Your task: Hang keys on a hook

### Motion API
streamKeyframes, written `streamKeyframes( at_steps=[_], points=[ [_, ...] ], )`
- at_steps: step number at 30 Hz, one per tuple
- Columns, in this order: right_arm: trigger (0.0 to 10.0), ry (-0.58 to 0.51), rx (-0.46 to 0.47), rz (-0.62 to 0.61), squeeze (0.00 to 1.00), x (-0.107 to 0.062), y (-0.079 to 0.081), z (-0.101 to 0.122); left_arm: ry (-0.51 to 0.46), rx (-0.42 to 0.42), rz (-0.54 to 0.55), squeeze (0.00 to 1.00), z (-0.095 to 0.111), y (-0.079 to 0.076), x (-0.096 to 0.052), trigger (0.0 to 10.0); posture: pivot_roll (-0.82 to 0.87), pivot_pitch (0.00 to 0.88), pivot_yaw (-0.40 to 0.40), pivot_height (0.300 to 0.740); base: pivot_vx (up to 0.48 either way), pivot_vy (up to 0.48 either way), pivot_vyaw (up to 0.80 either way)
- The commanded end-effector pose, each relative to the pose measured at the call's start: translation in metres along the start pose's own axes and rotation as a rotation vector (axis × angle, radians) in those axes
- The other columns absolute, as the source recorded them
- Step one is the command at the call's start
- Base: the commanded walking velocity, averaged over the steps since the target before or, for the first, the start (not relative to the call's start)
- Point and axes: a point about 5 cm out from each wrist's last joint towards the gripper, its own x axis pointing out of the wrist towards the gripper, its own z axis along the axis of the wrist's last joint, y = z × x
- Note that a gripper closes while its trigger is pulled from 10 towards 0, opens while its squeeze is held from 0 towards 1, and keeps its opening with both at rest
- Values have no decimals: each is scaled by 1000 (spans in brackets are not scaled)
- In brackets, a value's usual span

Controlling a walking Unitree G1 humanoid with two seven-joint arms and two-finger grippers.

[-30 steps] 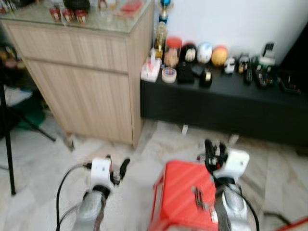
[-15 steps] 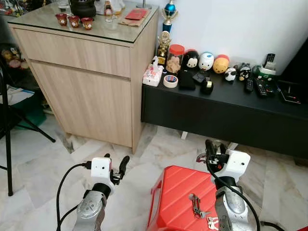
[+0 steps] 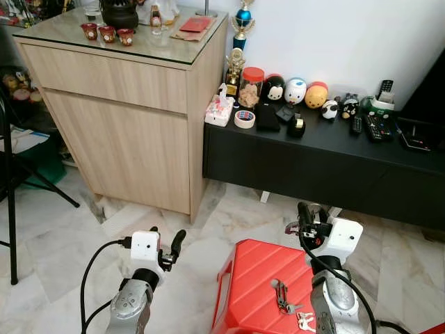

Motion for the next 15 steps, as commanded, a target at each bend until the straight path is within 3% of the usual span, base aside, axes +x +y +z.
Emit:
streamKeyframes(
  at_steps=[1, 15],
  points=[
    [10000, -10, -11, -10, 0, 2, -3, 4, 4, -3, -3, 0, -2, -1, 0, 10000, 18, 14, -99, 740, 0, 0, 0],
    [10000, 11, -13, -9, 0, 1, -2, 1, 3, -12, -7, 0, -4, -2, -2, 10000, 17, 21, -98, 740, 0, 0, 0]
  ],
)
